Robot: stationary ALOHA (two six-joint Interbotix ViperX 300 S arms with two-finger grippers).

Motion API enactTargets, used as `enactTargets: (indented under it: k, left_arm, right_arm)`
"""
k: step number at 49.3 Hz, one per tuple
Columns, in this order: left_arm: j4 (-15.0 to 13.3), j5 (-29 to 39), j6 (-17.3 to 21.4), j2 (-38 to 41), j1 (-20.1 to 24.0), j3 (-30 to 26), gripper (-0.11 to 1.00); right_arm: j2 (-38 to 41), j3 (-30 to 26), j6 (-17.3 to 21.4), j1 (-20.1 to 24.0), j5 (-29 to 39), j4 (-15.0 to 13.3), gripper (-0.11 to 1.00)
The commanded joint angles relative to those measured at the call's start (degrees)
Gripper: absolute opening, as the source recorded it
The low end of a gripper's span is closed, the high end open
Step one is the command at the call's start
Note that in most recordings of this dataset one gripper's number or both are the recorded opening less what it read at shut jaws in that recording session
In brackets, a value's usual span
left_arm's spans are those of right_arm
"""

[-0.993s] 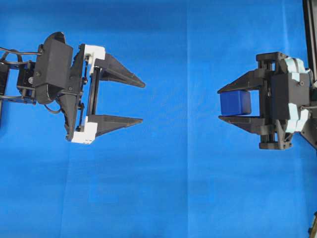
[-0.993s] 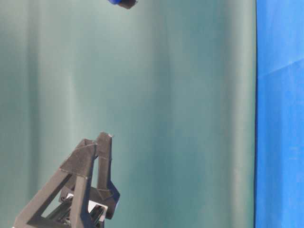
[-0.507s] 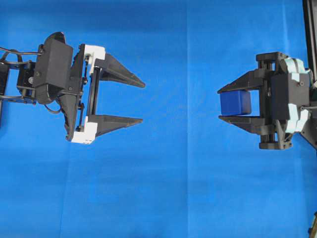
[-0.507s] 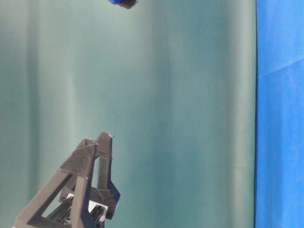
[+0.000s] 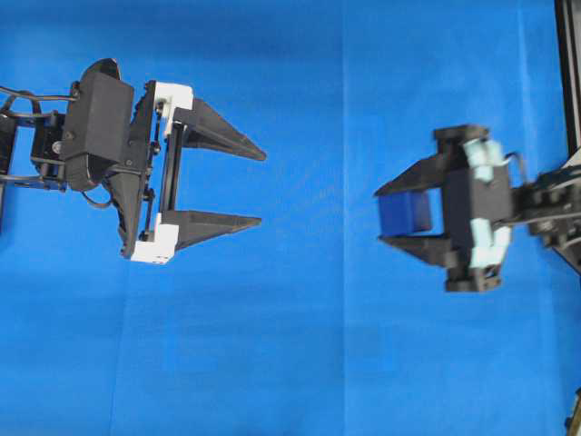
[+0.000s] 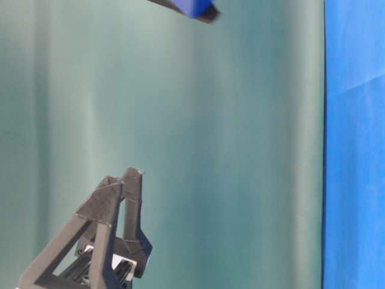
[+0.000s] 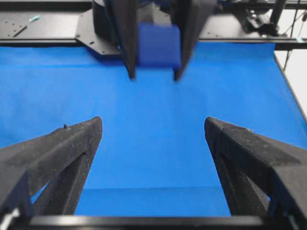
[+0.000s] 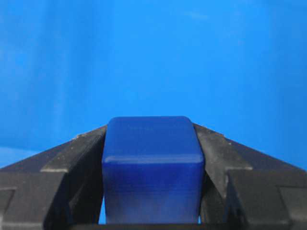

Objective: Handover the blue block to the right arm after grasping it with the left arm, then place it in the designated position.
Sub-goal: 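Rotate and lower the right gripper with the cube toward table center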

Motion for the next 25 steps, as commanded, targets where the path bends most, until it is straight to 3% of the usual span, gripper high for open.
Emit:
enactTargets:
  k: [1,14,25]
  left_arm:
    - [0.09,-0.35,-0.09,-1.05,0.09,-0.53,0.91]
    - [0.09,-0.44,-0.09,-0.97,0.18,-0.79,0.91]
    - [0.09,-0.53,-0.18,-0.79,0.18,-0.79,0.91]
  right_arm:
    - [1.85,-0.35,0.88,0.18,-3.25,0.09,0.41]
    - [10.90,-0.18,4.39,-0.53,-12.66,0.09,0.41]
    - [19.86,-1.05,4.66,-3.25,-21.27,0.09,0.41]
